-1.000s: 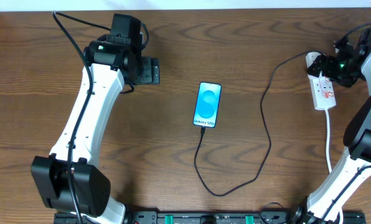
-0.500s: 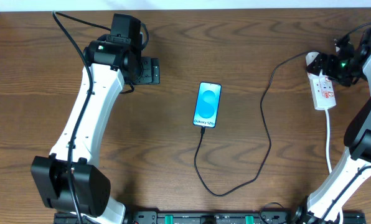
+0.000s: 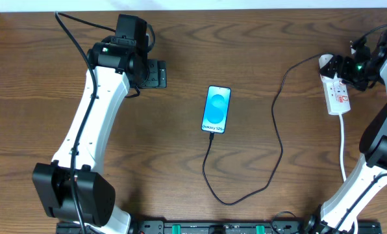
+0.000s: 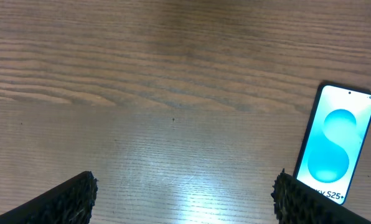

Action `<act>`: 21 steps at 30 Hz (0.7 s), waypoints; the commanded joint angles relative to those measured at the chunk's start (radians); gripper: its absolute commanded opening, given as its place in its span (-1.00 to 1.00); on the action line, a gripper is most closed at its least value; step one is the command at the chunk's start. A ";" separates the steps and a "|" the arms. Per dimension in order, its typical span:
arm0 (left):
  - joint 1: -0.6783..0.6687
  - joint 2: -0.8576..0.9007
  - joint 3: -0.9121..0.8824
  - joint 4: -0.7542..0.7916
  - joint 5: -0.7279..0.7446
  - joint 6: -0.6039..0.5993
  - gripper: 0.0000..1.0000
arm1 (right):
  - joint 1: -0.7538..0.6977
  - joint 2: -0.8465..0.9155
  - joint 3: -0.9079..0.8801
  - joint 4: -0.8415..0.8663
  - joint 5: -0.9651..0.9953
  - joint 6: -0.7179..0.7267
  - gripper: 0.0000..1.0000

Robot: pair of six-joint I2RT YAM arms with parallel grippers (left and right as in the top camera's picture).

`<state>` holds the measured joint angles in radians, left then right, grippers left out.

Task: Plug charger to phone and switch on socket
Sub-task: 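Press the orange switch down with the right gripper fingertips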

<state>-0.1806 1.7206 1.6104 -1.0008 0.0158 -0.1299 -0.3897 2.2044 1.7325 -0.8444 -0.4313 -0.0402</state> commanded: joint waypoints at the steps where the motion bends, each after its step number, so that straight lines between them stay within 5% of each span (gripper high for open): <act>1: -0.001 -0.002 0.001 -0.005 -0.017 0.006 0.81 | 0.014 0.008 -0.001 -0.014 -0.077 0.027 0.75; 21: -0.001 -0.002 0.001 -0.005 -0.017 0.006 0.80 | 0.045 0.008 -0.034 -0.004 -0.077 0.048 0.74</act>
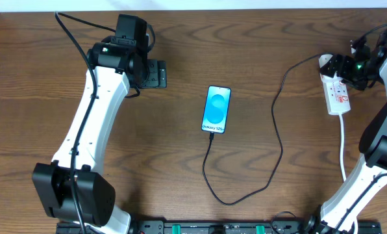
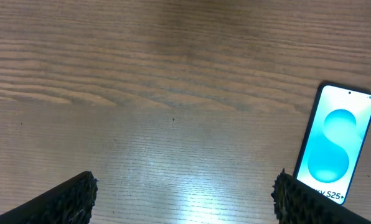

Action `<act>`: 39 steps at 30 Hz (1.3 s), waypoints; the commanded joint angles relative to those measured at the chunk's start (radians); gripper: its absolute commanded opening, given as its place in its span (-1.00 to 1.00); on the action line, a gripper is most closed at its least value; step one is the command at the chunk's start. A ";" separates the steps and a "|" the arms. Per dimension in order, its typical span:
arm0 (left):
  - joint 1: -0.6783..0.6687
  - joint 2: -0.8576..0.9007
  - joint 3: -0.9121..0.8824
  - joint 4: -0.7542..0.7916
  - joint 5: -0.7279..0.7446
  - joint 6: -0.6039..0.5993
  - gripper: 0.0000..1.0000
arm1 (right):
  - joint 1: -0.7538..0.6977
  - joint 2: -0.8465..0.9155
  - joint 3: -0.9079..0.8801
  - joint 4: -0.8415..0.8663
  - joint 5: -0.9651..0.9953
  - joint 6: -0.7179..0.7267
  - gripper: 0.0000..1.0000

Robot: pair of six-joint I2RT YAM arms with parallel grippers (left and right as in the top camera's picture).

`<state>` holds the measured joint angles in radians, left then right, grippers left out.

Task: Plug charger to phone and switch on socket
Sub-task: 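Press the orange switch down with the right gripper fingertips, then lift the right gripper up and away from the power strip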

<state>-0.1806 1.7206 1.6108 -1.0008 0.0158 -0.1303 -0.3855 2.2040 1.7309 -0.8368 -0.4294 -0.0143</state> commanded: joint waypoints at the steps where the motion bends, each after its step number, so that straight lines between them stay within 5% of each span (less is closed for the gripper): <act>1: -0.001 -0.002 0.001 -0.005 -0.017 0.006 0.80 | 0.042 0.009 -0.037 -0.010 -0.079 0.022 0.75; 17: -0.001 -0.002 0.001 -0.005 -0.017 0.006 0.80 | 0.045 0.008 -0.092 0.028 -0.063 0.056 0.59; 26: -0.001 -0.002 0.001 -0.005 -0.017 0.006 0.80 | -0.023 -0.038 0.147 -0.182 -0.020 0.089 0.50; 29: -0.001 -0.002 0.001 -0.005 -0.017 0.006 0.80 | -0.034 -0.074 0.242 -0.274 0.040 0.089 0.70; 30: -0.001 -0.002 0.001 -0.005 -0.017 0.006 0.80 | -0.034 -0.121 0.320 -0.357 0.068 0.100 0.99; 39: -0.001 -0.002 0.001 -0.005 -0.017 0.006 0.81 | -0.032 -0.327 0.362 -0.435 0.014 0.212 0.99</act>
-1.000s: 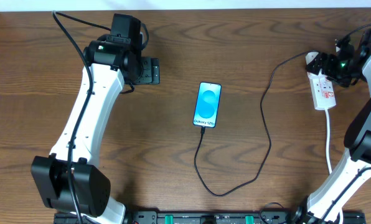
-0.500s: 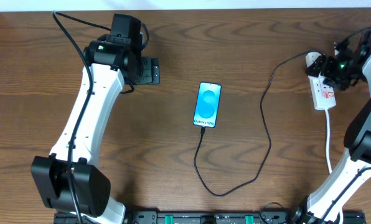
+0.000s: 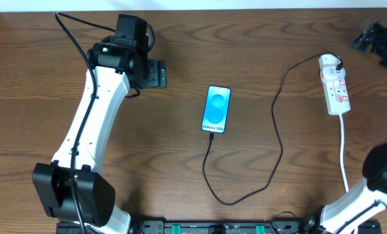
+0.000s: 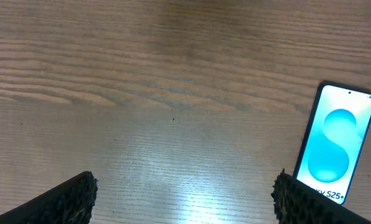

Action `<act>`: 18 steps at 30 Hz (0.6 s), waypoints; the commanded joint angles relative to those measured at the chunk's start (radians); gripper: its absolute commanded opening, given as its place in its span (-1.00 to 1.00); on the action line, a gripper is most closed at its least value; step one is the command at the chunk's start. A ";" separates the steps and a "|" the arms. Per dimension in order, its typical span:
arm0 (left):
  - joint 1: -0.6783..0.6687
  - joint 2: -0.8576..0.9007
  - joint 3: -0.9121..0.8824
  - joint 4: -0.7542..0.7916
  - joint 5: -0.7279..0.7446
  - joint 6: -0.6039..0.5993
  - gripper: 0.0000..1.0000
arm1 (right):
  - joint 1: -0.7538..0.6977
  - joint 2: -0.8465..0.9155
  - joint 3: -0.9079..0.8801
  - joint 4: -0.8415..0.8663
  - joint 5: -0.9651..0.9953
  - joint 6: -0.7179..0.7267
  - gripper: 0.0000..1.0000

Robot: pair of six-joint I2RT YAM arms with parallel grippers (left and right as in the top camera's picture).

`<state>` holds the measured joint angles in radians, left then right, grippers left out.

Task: Plug charger to phone and switch on socket
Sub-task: 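Lift the right gripper up and away from the power strip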

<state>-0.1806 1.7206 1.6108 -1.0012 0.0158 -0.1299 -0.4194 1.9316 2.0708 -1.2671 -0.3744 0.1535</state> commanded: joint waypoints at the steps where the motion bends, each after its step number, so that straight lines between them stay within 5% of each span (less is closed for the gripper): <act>1: -0.001 -0.002 0.001 -0.005 -0.017 0.006 0.80 | 0.002 -0.068 0.022 -0.006 -0.048 0.044 0.98; 18: -0.001 -0.002 0.001 -0.005 -0.017 0.006 0.80 | 0.002 -0.093 0.021 -0.005 -0.046 0.044 0.99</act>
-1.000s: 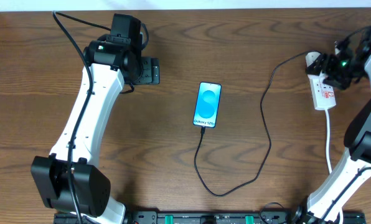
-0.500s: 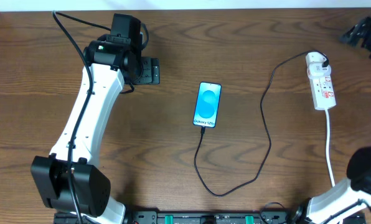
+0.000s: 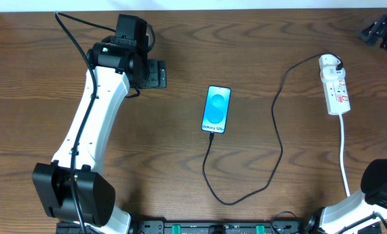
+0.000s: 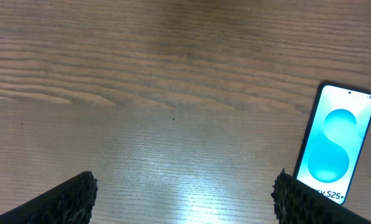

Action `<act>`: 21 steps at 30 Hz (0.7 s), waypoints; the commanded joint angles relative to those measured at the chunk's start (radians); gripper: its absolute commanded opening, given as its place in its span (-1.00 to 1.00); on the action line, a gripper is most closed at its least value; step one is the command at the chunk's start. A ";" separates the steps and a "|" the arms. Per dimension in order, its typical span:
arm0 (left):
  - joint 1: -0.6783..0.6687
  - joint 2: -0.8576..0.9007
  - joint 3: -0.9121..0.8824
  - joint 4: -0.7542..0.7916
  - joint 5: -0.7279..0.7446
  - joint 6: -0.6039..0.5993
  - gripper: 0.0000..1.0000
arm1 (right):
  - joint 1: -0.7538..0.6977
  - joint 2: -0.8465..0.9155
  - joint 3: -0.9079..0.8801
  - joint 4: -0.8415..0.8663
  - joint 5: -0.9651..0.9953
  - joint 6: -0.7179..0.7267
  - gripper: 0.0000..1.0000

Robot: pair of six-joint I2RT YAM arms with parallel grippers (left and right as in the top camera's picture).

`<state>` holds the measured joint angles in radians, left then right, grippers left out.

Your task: Plug charger to phone and switch on socket

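The phone [image 3: 217, 109] lies face up mid-table with a lit blue screen, and it also shows at the right of the left wrist view [image 4: 335, 146]. A black cable [image 3: 279, 130] runs from the phone's lower edge in a loop to the plug [image 3: 330, 62] in the white power strip [image 3: 336, 91]. My left gripper [image 4: 185, 202] hovers open over bare wood left of the phone, nothing between its fingers [image 4: 67, 199]. My right gripper [image 3: 379, 31] is at the far right corner, away from the strip, with its jaws unclear.
The left arm [image 3: 93, 123] stretches from the front left up to the far left of the wooden table [image 3: 141, 162]. The strip's white lead [image 3: 343, 149] runs toward the front edge on the right. The cable loop lies in front of the phone.
My right gripper has shifted slightly farther toward the top right corner. The left gripper, phone, cable and strip are where they were.
At first my right gripper was down on the far end of the power strip, by the plug, and stayed there. Then it was clear of the strip at the far right corner, where it remains. The left gripper stayed open and still throughout.
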<state>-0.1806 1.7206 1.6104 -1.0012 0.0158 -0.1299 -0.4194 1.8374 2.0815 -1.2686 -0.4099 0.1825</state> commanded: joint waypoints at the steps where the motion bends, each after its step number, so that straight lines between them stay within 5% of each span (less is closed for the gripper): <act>1: -0.001 -0.002 0.001 -0.005 -0.017 0.006 0.81 | 0.002 0.001 0.010 -0.004 -0.011 0.015 0.98; 21: -0.042 -0.073 -0.044 0.010 -0.044 0.006 0.80 | 0.002 0.001 0.010 -0.004 -0.011 0.015 0.99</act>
<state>-0.1928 1.7142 1.6035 -1.0023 0.0067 -0.1303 -0.4194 1.8374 2.0815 -1.2686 -0.4118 0.1833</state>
